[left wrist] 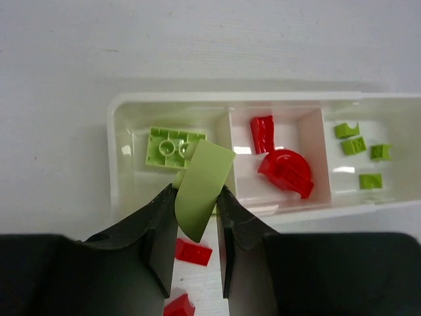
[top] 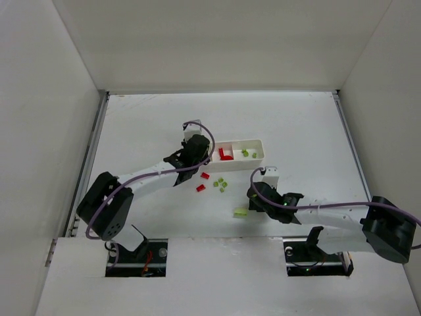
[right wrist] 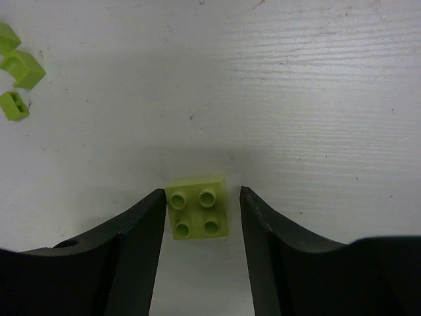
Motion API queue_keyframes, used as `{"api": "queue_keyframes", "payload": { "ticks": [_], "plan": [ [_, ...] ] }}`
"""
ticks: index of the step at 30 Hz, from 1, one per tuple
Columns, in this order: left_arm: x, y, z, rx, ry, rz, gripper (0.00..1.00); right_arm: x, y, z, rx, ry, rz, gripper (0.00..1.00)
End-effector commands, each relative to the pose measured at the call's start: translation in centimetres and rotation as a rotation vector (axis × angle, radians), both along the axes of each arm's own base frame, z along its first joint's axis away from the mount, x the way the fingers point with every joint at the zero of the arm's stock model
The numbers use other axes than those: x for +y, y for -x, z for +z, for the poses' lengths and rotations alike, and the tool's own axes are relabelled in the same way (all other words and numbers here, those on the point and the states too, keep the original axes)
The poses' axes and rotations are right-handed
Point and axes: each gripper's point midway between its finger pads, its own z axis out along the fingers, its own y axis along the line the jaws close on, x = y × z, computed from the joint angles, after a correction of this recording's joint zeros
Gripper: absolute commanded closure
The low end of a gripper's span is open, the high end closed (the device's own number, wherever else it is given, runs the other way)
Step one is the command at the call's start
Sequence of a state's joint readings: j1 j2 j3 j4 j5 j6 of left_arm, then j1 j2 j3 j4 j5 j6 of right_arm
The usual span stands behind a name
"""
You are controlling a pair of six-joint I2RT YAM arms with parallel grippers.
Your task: Sort the legos into containers by color
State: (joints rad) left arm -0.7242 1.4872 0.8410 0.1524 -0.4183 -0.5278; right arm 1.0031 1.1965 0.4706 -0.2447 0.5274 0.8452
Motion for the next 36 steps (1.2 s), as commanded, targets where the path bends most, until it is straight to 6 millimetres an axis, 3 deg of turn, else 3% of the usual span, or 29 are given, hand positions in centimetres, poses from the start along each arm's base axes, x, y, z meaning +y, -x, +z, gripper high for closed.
{"api": "queue_keyframes", "payload": {
  "ticks": [1, 7, 15, 19, 22, 26, 29, 31, 36],
  "plan": [
    [-0.3, -2.1, 1.3, -0.025, -0.02, 0.002, 0.8, 1.4, -1.3, 1.9, -0.061, -0.039, -0.009, 0.47],
    [0.7, -3.5, -0.2, 0.003, -0.114, 0.051, 0.78, 1.4, -1.3, 1.9, -0.064, -0.038, -0.008, 0.51],
    [1.2, -3.6, -1.2, 0.018, -0.169, 0.062, 0.62, 1.4, -1.5, 1.8, -0.068, -0.036, -0.011, 0.64],
    [1.4, -3.3, -0.2, -0.008, -0.155, 0.068, 0.55, 1.1, -1.9, 2.9, -0.102, -0.052, -0.023, 0.68],
    [1.1, -2.7, 1.9, -0.057, -0.113, 0.053, 0.55, 1.4, -2.8, 5.7, -0.162, -0.108, -0.028, 0.68],
    [1.4, -1.2, 4.7, -0.121, -0.028, 0.049, 0.55, 3.6, -5.1, 10.3, -0.267, -0.195, 0.009, 0.69],
    [2.1, 0.3, 5.9, -0.143, 0.019, 0.046, 0.55, 6.4, -6.8, 13.1, -0.325, -0.263, 0.05, 0.69],
    [2.9, 1.5, 5.8, -0.147, 0.04, 0.052, 0.55, 8.7, -8.5, 14.1, -0.35, -0.302, 0.078, 0.7],
    [5.0, 4.5, 2.9, -0.085, 0.062, 0.083, 0.57, 14.0, -12.1, 15.3, -0.361, -0.376, 0.137, 0.7]
  ]
}}
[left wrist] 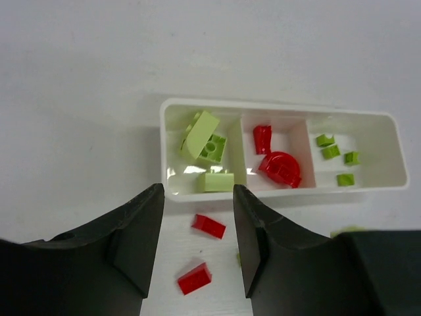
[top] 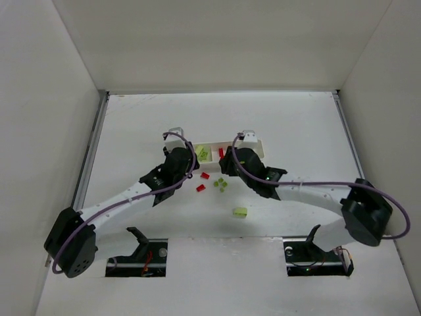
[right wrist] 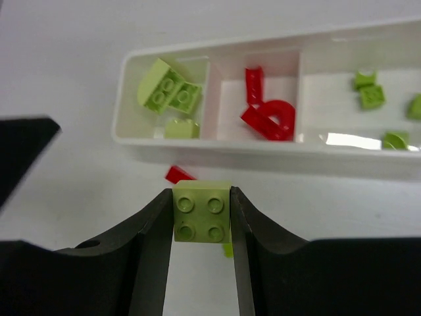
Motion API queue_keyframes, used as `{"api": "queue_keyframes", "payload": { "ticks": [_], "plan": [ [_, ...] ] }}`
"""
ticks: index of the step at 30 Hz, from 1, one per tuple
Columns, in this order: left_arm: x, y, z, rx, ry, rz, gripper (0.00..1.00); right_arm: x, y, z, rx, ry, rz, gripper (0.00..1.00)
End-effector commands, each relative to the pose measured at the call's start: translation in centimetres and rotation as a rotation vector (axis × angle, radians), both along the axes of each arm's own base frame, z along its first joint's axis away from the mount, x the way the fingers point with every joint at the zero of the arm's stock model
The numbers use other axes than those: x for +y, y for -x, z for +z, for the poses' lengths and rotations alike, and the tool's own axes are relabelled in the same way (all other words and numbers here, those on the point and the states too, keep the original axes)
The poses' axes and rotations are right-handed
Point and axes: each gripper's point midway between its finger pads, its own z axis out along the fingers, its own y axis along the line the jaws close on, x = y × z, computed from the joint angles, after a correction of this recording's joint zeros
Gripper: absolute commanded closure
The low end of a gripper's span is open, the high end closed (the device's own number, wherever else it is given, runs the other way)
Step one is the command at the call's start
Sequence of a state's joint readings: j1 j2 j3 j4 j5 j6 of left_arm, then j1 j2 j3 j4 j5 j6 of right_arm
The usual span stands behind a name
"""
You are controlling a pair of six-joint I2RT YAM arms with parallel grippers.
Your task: Sort the legos into containers by color
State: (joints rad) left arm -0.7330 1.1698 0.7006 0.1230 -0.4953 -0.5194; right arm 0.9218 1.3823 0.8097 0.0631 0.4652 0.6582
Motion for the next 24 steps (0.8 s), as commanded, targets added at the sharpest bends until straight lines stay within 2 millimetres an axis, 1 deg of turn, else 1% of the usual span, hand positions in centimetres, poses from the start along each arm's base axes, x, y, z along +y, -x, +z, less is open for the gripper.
{"api": "queue_keyframes", "payload": {
  "ticks": [1, 3, 5, 7, 10, 13, 17, 19, 22, 24],
  "plan": [
    [1.6, 2.3, -3.2, 0.07, 0.006, 0.032, 0.57, 4.9, -3.1, 3.7, -0.094, -0.118, 0.073, 0.7],
    [2.2, 3.4, -4.2, 0.083, 0.012, 0.033, 0.57, 6.5, -4.5, 3.2, -0.091, -0.106, 0.081, 0.7],
    [2.5, 4.5, -5.2, 0.092, 0.025, 0.02, 0.57, 7.7, -5.9, 2.5, -0.087, -0.084, 0.075, 0.69],
    [2.5, 5.6, -5.9, 0.108, 0.033, -0.003, 0.57, 8.3, -6.7, 2.0, -0.075, -0.086, 0.067, 0.69],
    [1.5, 7.1, -7.2, 0.137, 0.047, -0.062, 0.56, 9.0, -7.8, 1.1, -0.059, -0.081, 0.059, 0.68],
    [0.3, 8.3, -8.2, 0.166, 0.047, -0.12, 0.54, 9.5, -7.9, 0.1, -0.035, -0.064, 0.058, 0.68],
    [-1.7, 9.4, -9.1, 0.176, 0.027, -0.206, 0.51, 9.3, -8.1, -0.9, -0.018, -0.046, 0.035, 0.67],
    [-2.2, 9.3, -9.6, 0.182, 0.019, -0.214, 0.49, 9.5, -8.1, -1.5, 0.0, -0.046, 0.035, 0.66],
    [-2.9, 9.0, -10.3, 0.196, -0.008, -0.234, 0.49, 10.1, -7.8, -1.6, 0.009, -0.056, 0.047, 0.65],
    [-3.0, 8.7, -10.6, 0.198, -0.023, -0.231, 0.49, 10.4, -7.6, -1.6, 0.01, -0.054, 0.056, 0.61]
  ]
}}
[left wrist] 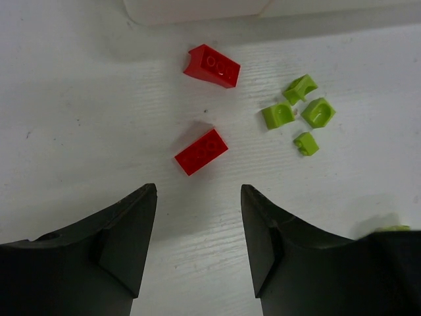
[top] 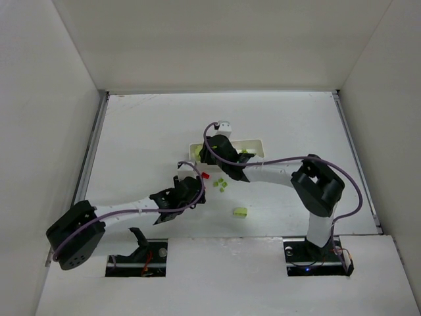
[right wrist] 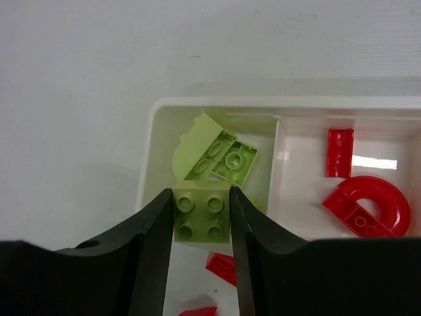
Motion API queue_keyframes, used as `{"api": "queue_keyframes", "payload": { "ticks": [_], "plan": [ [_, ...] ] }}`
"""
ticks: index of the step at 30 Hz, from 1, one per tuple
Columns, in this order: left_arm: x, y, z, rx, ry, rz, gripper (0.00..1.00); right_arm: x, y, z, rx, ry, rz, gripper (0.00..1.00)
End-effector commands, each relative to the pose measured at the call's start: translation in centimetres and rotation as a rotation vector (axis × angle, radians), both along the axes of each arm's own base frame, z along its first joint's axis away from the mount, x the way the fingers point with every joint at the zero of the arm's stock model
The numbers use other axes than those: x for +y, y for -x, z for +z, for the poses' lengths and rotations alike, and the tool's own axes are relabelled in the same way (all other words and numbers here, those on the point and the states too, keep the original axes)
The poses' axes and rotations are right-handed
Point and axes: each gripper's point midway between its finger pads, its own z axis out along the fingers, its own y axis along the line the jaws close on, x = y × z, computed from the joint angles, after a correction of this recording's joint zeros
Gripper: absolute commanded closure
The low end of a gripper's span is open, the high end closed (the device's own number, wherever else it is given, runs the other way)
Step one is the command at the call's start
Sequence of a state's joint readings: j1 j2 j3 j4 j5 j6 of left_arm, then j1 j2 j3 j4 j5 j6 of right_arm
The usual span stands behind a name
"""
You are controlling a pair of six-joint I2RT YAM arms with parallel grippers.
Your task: Sort the legos into containers by color
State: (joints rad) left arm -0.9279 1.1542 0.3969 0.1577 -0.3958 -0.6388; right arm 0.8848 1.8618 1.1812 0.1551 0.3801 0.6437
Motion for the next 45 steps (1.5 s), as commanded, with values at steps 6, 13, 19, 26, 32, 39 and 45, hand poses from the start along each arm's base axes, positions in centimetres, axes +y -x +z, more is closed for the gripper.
{"api": "queue_keyframes", "payload": {
  "ticks": [6, 13, 19, 26, 32, 39, 45],
  "plan": [
    [-1.5, -1.9, 0.0, -0.028, -0.013, -0.01, 0.49, 1.3, 0.4, 3.2, -0.039, -0.058, 0.023, 0.39],
    [-1.8, -3.2, -0.2, -0.039, -0.044, -0.014, 0.49, -1.2, 2.2, 6.0, -0.083, -0.083, 0.022, 0.37],
    [-1.7, -3.7, -1.0, -0.033, -0.09, -0.035, 0.52, -4.1, 4.2, 6.2, -0.095, -0.077, 0.016, 0.36],
    [-2.0, -3.1, -2.3, -0.007, -0.122, -0.065, 0.63, -9.0, 5.4, 6.5, -0.118, -0.078, -0.049, 0.37],
    [-1.9, -2.8, -2.0, -0.001, -0.104, -0.049, 0.81, -13.6, 6.0, 5.1, -0.115, -0.073, -0.129, 0.37],
    [-2.7, -3.1, 2.6, -0.058, -0.022, -0.038, 0.86, -18.0, 6.5, 3.0, -0.097, -0.069, -0.211, 0.37],
    [-4.7, -3.5, 6.9, -0.096, 0.039, -0.056, 0.86, -19.4, 6.7, 3.1, -0.114, -0.095, -0.235, 0.37]
  ]
}}
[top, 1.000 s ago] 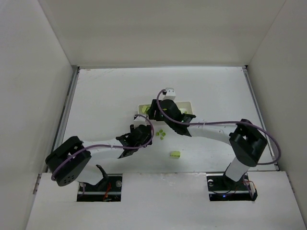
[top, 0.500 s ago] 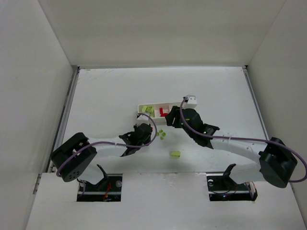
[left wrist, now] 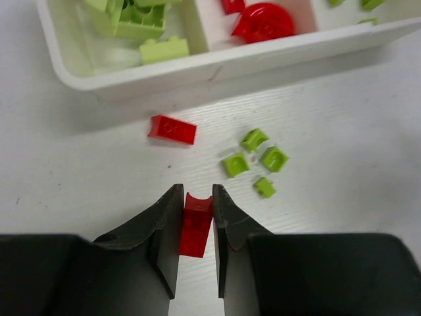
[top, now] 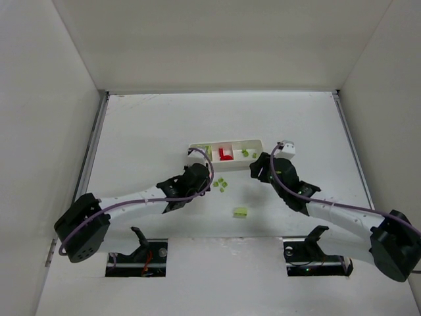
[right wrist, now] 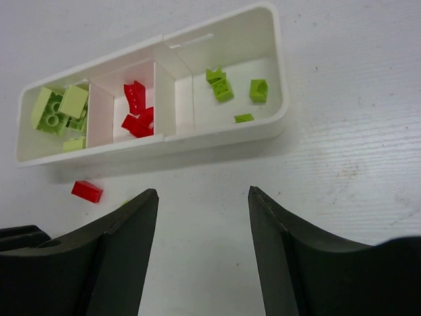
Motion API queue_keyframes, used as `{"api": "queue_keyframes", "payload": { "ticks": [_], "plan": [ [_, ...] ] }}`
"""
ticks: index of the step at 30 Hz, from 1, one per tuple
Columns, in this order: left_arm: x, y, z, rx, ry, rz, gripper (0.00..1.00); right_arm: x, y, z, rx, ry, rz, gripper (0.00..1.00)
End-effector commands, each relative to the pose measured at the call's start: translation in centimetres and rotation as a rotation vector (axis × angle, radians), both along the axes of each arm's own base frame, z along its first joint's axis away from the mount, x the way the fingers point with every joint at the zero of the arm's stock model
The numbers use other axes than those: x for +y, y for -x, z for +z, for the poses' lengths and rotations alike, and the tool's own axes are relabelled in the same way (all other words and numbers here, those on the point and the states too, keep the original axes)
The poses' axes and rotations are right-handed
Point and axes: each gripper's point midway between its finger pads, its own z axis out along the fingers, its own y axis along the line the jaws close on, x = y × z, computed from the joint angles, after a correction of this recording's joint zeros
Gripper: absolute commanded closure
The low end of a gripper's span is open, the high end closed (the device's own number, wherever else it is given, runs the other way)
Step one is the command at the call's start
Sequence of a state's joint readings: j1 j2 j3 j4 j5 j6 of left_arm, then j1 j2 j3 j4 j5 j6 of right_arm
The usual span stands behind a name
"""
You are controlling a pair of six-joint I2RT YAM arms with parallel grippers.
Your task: Sort the legos into containers by color
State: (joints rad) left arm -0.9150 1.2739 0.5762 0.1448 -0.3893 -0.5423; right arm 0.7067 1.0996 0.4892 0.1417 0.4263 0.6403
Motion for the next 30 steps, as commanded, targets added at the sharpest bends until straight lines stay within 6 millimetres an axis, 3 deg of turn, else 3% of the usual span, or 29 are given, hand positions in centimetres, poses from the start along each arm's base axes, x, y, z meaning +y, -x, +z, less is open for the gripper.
{"api": "queue_keyframes", "payload": {
  "ticks": [1, 4, 7, 11, 15, 19, 22, 27, 30],
  "plan": [
    [-2.2, -0.6, 4.8, -0.054, 0.086, -0.014, 0.86, -0.1, -0.5, 2.2, -0.071, -0.072, -0.022, 0.37],
    [-4.1, -2.6, 7.9, -0.102, 0.14, -0.012, 0.86, -0.4, -0.7, 1.8, -0.069, -0.061, -0.032, 0.4],
    [-6.0, -5.4, 9.4, -0.134, 0.16, -0.001, 0.85, -0.4, -0.6, 1.4, -0.062, -0.055, -0.036, 0.46],
    [-7.5, -9.1, 9.5, -0.149, 0.136, 0.0, 0.85, -0.4, -0.4, 1.3, -0.064, -0.04, -0.029, 0.61],
    [-8.2, -12.1, 7.7, -0.132, 0.081, 0.014, 0.85, 0.9, 0.3, 2.3, -0.093, -0.059, 0.029, 0.64],
    [-8.6, -13.3, 6.2, -0.124, 0.041, 0.02, 0.83, 2.0, 0.7, 2.8, -0.11, -0.057, 0.083, 0.64],
    [-8.6, -14.1, 5.6, -0.125, 0.024, 0.036, 0.76, 3.2, 1.1, 2.6, -0.1, -0.057, 0.127, 0.63],
    [-8.4, -14.7, 5.8, -0.135, 0.018, 0.044, 0.61, 5.6, 1.8, 1.6, -0.07, -0.027, 0.23, 0.64],
    [-7.8, -14.7, 6.6, -0.146, 0.03, 0.057, 0.6, 7.2, 2.3, 1.2, -0.066, -0.01, 0.286, 0.64]
  ]
}}
